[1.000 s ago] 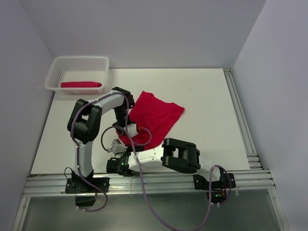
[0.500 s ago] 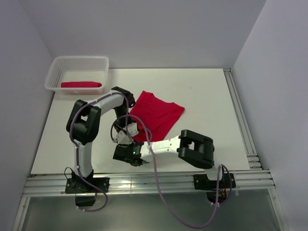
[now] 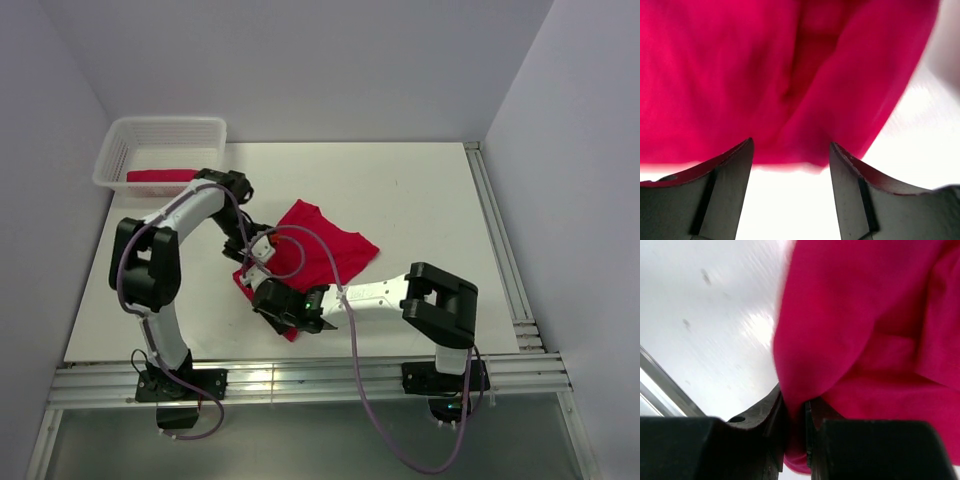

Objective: Roll the t-shirts
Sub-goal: Roll the tshirt

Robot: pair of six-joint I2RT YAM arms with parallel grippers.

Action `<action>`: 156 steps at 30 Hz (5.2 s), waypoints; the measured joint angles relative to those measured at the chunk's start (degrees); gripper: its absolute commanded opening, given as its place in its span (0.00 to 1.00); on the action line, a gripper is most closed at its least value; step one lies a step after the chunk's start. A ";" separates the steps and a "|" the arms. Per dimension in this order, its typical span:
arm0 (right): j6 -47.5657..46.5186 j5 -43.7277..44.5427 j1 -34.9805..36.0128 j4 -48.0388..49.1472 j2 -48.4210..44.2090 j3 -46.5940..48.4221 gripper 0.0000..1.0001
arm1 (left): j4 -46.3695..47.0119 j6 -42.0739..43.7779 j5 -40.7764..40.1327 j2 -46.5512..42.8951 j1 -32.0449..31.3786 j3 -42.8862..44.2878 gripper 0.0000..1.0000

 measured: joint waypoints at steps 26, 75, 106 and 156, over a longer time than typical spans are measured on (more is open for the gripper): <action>3.15 -35.63 -14.75 12.74 -0.24 -8.74 0.00 | 5.75 1.07 11.74 -22.38 20.61 -21.84 0.84; 10.05 -68.02 -27.45 19.87 9.03 -10.40 0.00 | 21.16 1.40 -3.63 -23.80 -0.37 -35.04 0.12; 10.19 -64.46 -31.78 17.14 -1.64 -18.84 0.56 | -3.54 1.99 -9.42 -1.31 -5.77 -12.37 0.00; -1.22 29.70 16.79 -30.05 15.82 23.65 0.79 | -14.32 0.57 -15.89 10.34 -9.99 -0.52 0.00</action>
